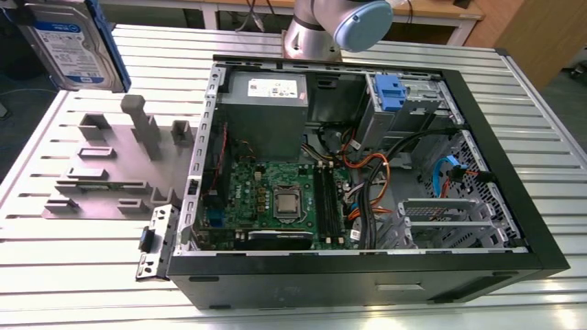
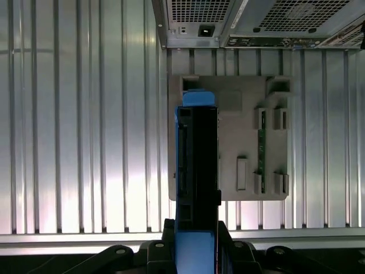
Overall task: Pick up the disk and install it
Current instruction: 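Pick up the disk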
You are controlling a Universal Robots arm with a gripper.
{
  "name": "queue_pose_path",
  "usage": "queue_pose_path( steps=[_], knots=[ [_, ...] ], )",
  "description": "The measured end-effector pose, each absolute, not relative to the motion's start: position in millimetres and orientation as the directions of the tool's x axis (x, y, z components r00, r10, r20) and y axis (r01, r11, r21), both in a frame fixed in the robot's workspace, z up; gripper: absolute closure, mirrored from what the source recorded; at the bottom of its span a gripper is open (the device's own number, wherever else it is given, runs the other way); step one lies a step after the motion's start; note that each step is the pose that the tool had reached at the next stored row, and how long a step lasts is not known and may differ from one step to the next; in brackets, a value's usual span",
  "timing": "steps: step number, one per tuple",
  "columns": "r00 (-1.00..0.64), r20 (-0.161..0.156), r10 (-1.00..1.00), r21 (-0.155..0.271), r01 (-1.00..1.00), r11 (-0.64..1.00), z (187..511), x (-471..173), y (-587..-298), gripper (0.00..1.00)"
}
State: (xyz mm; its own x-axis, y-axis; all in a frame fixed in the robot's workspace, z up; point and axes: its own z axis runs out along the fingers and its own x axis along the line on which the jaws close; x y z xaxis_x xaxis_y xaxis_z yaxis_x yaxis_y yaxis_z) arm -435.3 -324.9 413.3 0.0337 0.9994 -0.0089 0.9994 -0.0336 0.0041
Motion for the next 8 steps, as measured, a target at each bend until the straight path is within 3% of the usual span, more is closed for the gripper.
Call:
queue_pose_path(
  steps=[8],
  knots=[
    [0.034,-0.009,0.999,0.004,0.999,-0.034,427,-435,-325,0.64]
  ],
)
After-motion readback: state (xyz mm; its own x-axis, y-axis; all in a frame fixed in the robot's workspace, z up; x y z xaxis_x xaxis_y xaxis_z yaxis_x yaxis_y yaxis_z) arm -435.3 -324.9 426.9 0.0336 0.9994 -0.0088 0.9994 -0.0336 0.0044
